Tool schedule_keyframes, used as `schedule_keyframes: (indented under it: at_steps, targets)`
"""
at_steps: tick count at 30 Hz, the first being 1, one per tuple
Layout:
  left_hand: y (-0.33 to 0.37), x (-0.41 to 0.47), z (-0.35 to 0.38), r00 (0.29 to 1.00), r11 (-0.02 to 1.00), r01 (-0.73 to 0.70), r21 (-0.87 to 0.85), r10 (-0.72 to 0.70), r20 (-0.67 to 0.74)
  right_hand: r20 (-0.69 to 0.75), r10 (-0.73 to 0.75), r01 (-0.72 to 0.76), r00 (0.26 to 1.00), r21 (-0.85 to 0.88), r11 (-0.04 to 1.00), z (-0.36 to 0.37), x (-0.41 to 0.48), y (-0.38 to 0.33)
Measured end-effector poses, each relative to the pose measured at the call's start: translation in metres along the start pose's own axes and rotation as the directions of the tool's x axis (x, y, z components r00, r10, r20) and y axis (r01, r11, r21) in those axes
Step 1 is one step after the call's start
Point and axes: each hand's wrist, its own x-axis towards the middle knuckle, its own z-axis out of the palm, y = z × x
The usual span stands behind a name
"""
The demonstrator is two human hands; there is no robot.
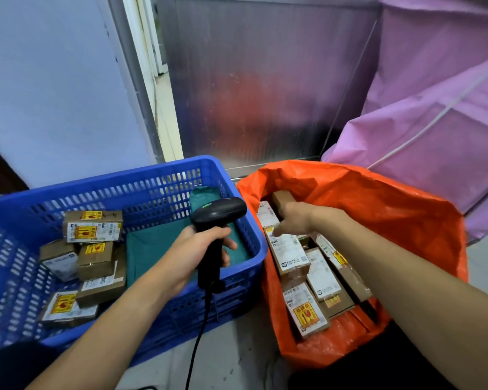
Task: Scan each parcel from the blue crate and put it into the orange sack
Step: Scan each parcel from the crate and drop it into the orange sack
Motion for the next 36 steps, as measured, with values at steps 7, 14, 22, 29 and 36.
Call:
schedule_keyframes:
  at_steps: [7, 14, 22, 29, 36]
  targets:
    - [0.020, -0.026, -0.031, 0.995, 0.991, -0.068, 0.119, 0.076, -0.059, -0.044, -0.182, 0.178, 0.982, -0.076, 0.981, -0.015, -0.010, -0.063]
    - [0.048, -0.054, -0.106, 0.964, 0.989, -0.110, 0.094, 0.130, -0.232, -0.042, -0.344, 0.337, 0.938, -0.120, 0.934, -0.017, -0.012, -0.141]
    - [0.067, -0.106, -0.198, 0.876, 0.996, -0.076, 0.055, 0.093, -0.474, -0.065, -0.435, 0.420, 0.898, -0.163, 0.893, -0.008, -0.007, -0.208]
    - [0.064, -0.141, -0.253, 0.828, 0.994, -0.011, 0.108, 0.069, -0.557, -0.103, -0.532, 0.517, 0.840, -0.147, 0.844, 0.019, 0.016, -0.273]
    - [0.064, -0.145, -0.300, 0.820, 0.977, 0.101, 0.187, 0.025, -0.572, -0.091, -0.507, 0.496, 0.857, -0.116, 0.860, 0.065, 0.059, -0.304]
